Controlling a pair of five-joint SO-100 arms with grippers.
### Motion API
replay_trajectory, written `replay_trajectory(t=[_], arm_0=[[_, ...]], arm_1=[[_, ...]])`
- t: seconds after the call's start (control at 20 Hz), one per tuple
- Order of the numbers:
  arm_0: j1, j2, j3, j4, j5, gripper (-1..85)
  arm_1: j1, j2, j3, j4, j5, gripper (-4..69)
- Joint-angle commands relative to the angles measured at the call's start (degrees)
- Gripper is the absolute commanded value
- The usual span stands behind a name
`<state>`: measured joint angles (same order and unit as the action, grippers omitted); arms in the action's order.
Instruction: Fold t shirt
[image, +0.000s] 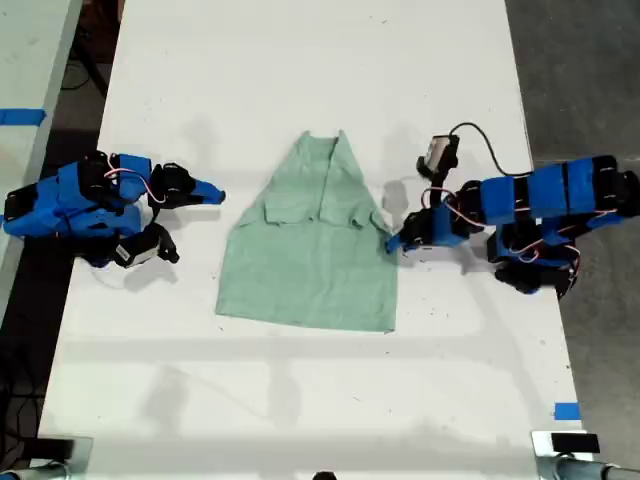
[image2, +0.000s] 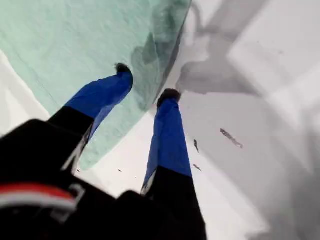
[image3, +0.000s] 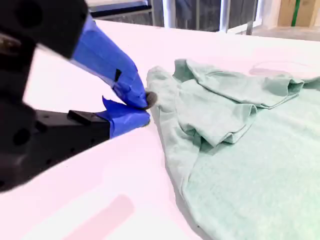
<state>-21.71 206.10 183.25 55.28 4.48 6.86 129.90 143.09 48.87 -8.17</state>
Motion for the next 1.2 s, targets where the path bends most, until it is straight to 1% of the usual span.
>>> replay_trajectory(t=[0.0,0.05,0.1,0.15,0.3,0.4,0.45,0.55,0.65,0.75,0.9,0.95,1.0,1.05,1.1,1.15], arm_0=[[0.79,0.35,-0.26,0.09,-0.53,-0.2],[0.79,0.35,-0.26,0.18,-0.62,-0.2],[0.88,0.35,-0.26,0.18,-0.62,-0.2],[0.88,0.35,-0.26,0.18,-0.7,-0.2],[0.97,0.35,-0.35,0.26,-0.7,-0.2],[0.97,0.35,-0.35,0.26,-0.7,-0.2],[0.88,0.35,-0.35,0.26,-0.62,-0.2],[0.88,0.35,-0.35,0.18,-0.53,-0.2],[0.88,0.35,-0.35,0.18,-0.53,-0.2],[0.79,0.35,-0.35,0.18,-0.53,-0.2],[0.79,0.35,-0.35,0.26,-0.53,-0.2],[0.79,0.35,-0.35,0.26,-0.53,-0.2],[0.88,0.35,-0.35,0.26,-0.53,-0.2],[0.88,0.35,-0.35,0.26,-0.53,-0.2],[0.88,0.35,-0.35,0.26,-0.53,-0.2],[0.88,0.35,-0.44,0.26,-0.53,-0.2]], arm_1=[[-6.42,-11.16,-8.26,-3.87,3.96,14.4],[-7.73,-16.7,-12.04,-2.64,4.75,14.2],[-8.26,-22.24,-16.08,0.26,5.54,4.5],[-8.35,-26.37,-19.42,3.96,6.5,1.7],[-7.91,-27.16,-21.88,11.25,8.44,1.8],[-6.86,-20.57,-20.74,16.87,9.49,1.8],[-5.98,-15.73,-19.51,18.02,8.7,1.8],[-4.22,-7.29,-19.78,18.11,4.75,1.9],[-3.52,-7.21,-27.07,17.05,0.53,1.9],[-4.22,-16.52,-39.2,15.29,-3.08,1.9],[-6.94,-39.9,-64.25,15.38,-7.65,1.9],[-7.82,-47.64,-73.48,17.05,-8.88,2.0],[-8.35,-53.09,-81.56,19.69,-10.37,3.2],[-8.61,-55.28,-87.1,23.91,-10.99,6.4],[-8.7,-53.53,-88.24,28.39,-10.37,14.7],[-8.53,-48.87,-85.61,32.52,-8.79,16.6]])
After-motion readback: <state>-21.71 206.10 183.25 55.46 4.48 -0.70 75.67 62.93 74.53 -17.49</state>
